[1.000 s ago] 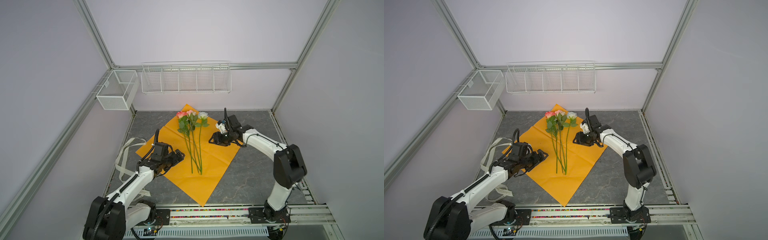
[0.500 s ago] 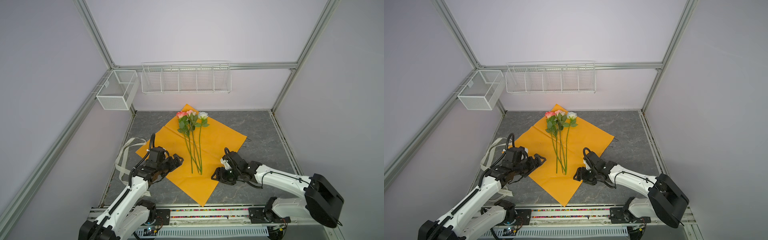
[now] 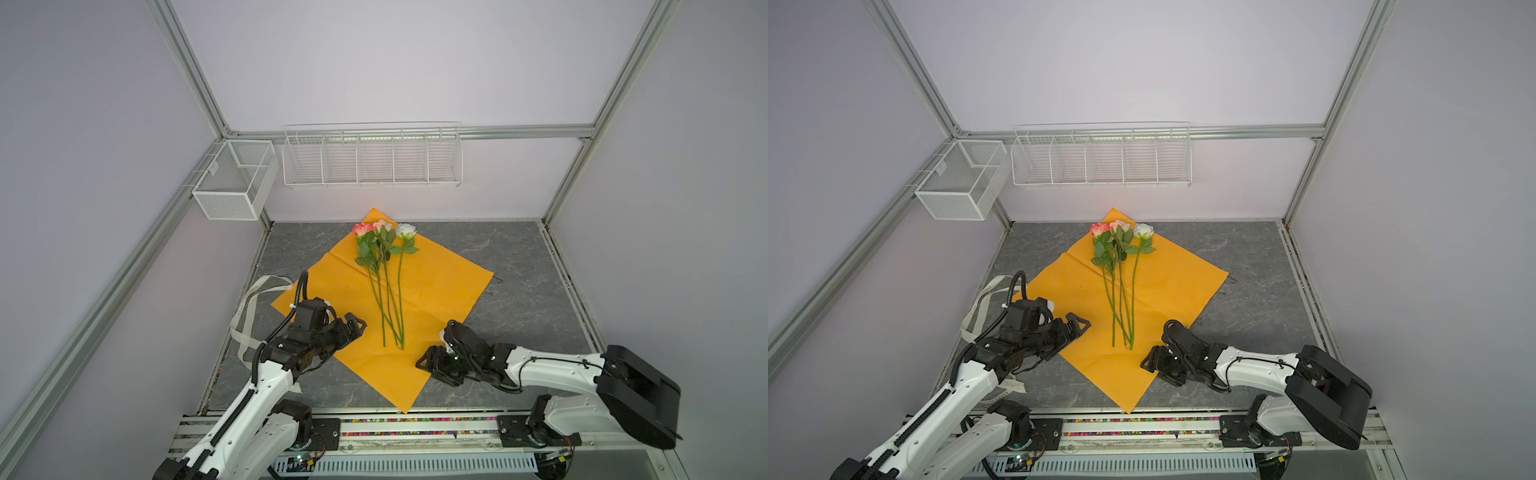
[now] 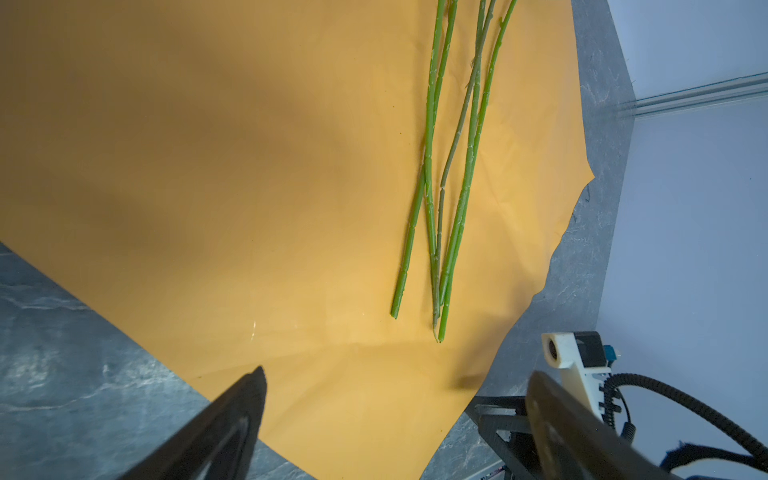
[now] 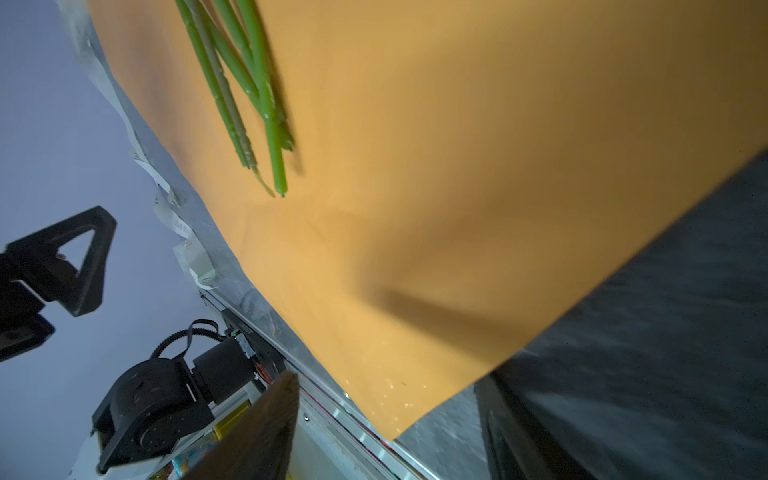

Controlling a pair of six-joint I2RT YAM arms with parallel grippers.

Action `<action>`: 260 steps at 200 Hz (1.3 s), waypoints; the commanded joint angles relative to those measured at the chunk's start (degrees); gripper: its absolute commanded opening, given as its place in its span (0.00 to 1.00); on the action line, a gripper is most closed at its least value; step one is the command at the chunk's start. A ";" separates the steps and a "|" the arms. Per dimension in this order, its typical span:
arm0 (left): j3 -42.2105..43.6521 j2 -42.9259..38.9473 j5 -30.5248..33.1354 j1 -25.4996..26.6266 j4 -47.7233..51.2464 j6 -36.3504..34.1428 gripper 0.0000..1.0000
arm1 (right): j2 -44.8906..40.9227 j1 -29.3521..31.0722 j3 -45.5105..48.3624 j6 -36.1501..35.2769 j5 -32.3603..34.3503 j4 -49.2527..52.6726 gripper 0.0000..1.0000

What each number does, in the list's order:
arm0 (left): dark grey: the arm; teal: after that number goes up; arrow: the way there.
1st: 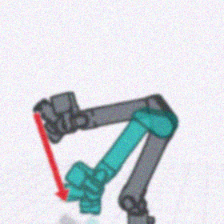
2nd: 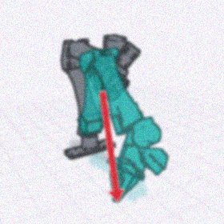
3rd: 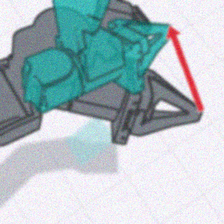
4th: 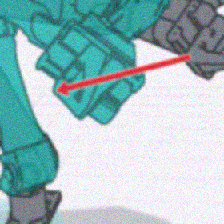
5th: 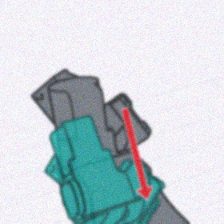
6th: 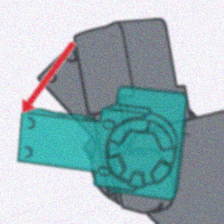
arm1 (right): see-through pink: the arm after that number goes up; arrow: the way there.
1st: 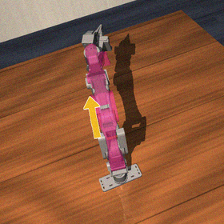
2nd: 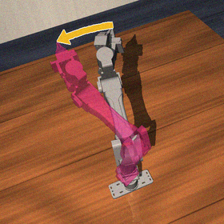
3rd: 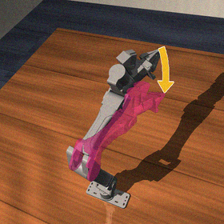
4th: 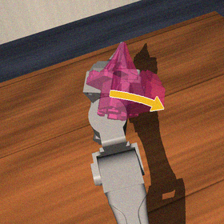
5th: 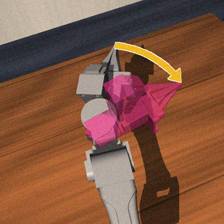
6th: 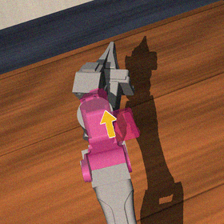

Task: Tie the bouquet of fake flowers
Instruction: 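Move the right gripper to the sheet corner nearest the robot, then grasp the near sheet corner with the right gripper and fold it over the stems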

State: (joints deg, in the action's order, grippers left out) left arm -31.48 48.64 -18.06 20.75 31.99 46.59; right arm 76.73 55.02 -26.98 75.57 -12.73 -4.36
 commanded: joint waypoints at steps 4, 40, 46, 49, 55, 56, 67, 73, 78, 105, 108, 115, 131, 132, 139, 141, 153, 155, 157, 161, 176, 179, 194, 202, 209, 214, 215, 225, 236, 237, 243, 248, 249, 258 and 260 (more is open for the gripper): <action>0.20 -0.65 0.03 0.25 1.76 -0.80 0.98 | 2.53 0.44 0.91 4.15 1.64 -3.01 0.71; -0.70 -0.79 0.74 0.21 1.67 -0.27 0.98 | 6.03 -0.21 0.32 2.66 0.84 -14.38 0.71; -1.10 -0.75 1.07 0.20 2.04 -0.36 0.98 | 6.41 -0.27 -0.48 1.89 0.53 -15.26 0.71; -1.32 -0.66 1.22 0.25 2.24 -0.48 0.98 | 6.41 -0.27 -0.89 1.50 0.51 -15.46 0.71; -1.87 -0.66 1.61 0.25 2.88 -0.72 0.98 | 6.37 -0.13 -1.72 0.64 0.44 -15.63 0.71; -1.98 -0.61 1.66 0.21 3.03 -0.80 0.98 | 6.35 -0.16 -1.87 0.42 0.43 -15.65 0.71; -3.20 -0.58 2.25 0.19 4.21 -1.28 0.98 | 6.03 -0.25 -3.24 -1.61 0.30 -15.58 0.71; -3.75 -0.65 2.57 0.25 4.86 -1.43 0.98 | 5.95 -0.29 -4.12 -2.42 0.25 -15.03 0.72; -4.18 -0.77 2.78 0.25 5.28 -1.58 0.98 | 5.96 -0.36 -4.77 -3.13 0.13 -14.97 0.72; -5.66 -1.73 4.32 0.21 6.37 -1.53 0.98 | 7.11 -1.37 -8.46 -6.11 -1.49 -14.14 0.73; -5.80 -1.91 4.47 0.20 6.48 -1.57 0.98 | 7.36 -1.50 -8.79 -6.25 -1.44 -14.15 0.73; -5.95 -2.02 4.74 0.16 6.57 -1.57 0.98 | 8.00 -1.88 -9.46 -6.44 -1.51 -13.95 0.73; -6.13 -2.19 4.80 0.21 6.36 -1.35 0.98 | 10.27 -2.90 -11.08 -6.74 -3.09 -14.43 0.74; -6.13 -2.21 4.75 0.23 6.35 -1.29 0.98 | 10.41 -2.99 -11.16 -6.75 -3.22 -14.57 0.74; -6.13 -2.19 4.71 0.25 6.26 -1.19 0.97 | 11.32 -3.56 -11.68 -6.80 -3.91 -15.47 0.74; -6.13 -2.14 4.64 0.25 6.25 -1.20 0.97 | 11.62 -3.73 -11.80 -6.72 -4.06 -15.67 0.74; -6.21 -2.13 4.65 0.23 6.24 -1.19 0.95 | 12.98 -4.40 -12.96 -6.98 -4.69 -16.33 0.74; -6.22 -2.08 4.69 0.25 6.31 -1.09 0.95 | 13.20 -4.51 -13.13 -7.07 -4.92 -16.35 0.74; -6.29 -2.06 4.72 0.21 6.33 -1.11 0.94 | 13.39 -4.67 -13.39 -7.21 -5.06 -16.31 0.74; -6.37 -2.19 4.77 0.24 6.46 -1.15 0.94 | 13.78 -4.99 -13.82 -7.42 -5.33 -16.22 0.74; -6.65 -2.57 4.98 0.24 6.76 -1.21 0.91 | 15.19 -5.87 -15.56 -8.08 -6.05 -15.80 0.75; -6.69 -2.59 5.00 0.25 6.77 -1.21 0.91 | 15.53 -6.01 -15.83 -8.21 -6.07 -15.89 0.75; -6.51 -3.03 4.83 0.17 6.45 -1.58 0.85 | 16.68 -6.68 -17.25 -8.94 -6.55 -14.98 0.75; -6.19 -3.10 4.35 0.24 5.80 -1.84 0.82 | 17.07 -7.07 -17.61 -9.44 -6.59 -14.74 0.75; -5.70 -3.05 3.55 0.25 5.03 -1.89 0.79 | 17.42 -7.55 -17.81 -9.71 -6.52 -14.51 0.75; -5.27 -2.95 2.92 0.24 4.43 -1.91 0.77 | 17.68 -7.92 -17.83 -9.68 -6.66 -14.49 0.75; -5.22 -2.90 2.76 0.20 4.24 -1.93 0.76 | 17.76 -8.00 -17.88 -9.62 -6.72 -14.56 0.75; -4.22 -2.26 0.95 0.25 2.33 -1.95 0.71 | 18.52 -8.85 -18.04 -9.48 -7.42 -14.72 0.75; -3.06 -1.14 -1.57 0.22 0.16 -1.92 0.66 | 18.98 -9.49 -18.37 -8.98 -7.51 -14.07 0.75; -2.97 -1.07 -1.82 0.19 0.04 -1.93 0.65 | 19.03 -9.54 -18.37 -8.92 -7.49 -14.12 0.75; -2.53 -0.32 -2.96 0.30 -0.82 -1.80 0.62 | 19.23 -9.75 -18.45 -8.95 -7.59 -14.39 0.76; -2.12 0.28 -3.80 0.44 -1.70 -1.83 0.59 | 19.41 -9.92 -18.62 -8.91 -7.70 -14.18 0.76; -2.02 0.34 -3.94 0.44 -1.86 -1.84 0.59 | 19.37 -9.88 -18.67 -8.88 -7.72 -14.14 0.76; -1.13 1.39 -5.58 0.79 -3.98 -1.86 0.55 | 19.60 -10.10 -19.05 -8.95 -7.68 -13.67 0.76; -0.91 1.59 -5.91 0.91 -4.49 -1.83 0.54 | 19.67 -10.07 -19.07 -9.02 -7.66 -13.53 0.76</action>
State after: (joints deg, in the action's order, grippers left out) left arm -34.89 48.01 -18.57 20.91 32.77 45.17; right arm 95.13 45.56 -44.73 66.59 -19.46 -18.83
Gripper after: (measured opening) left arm 0.587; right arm 0.759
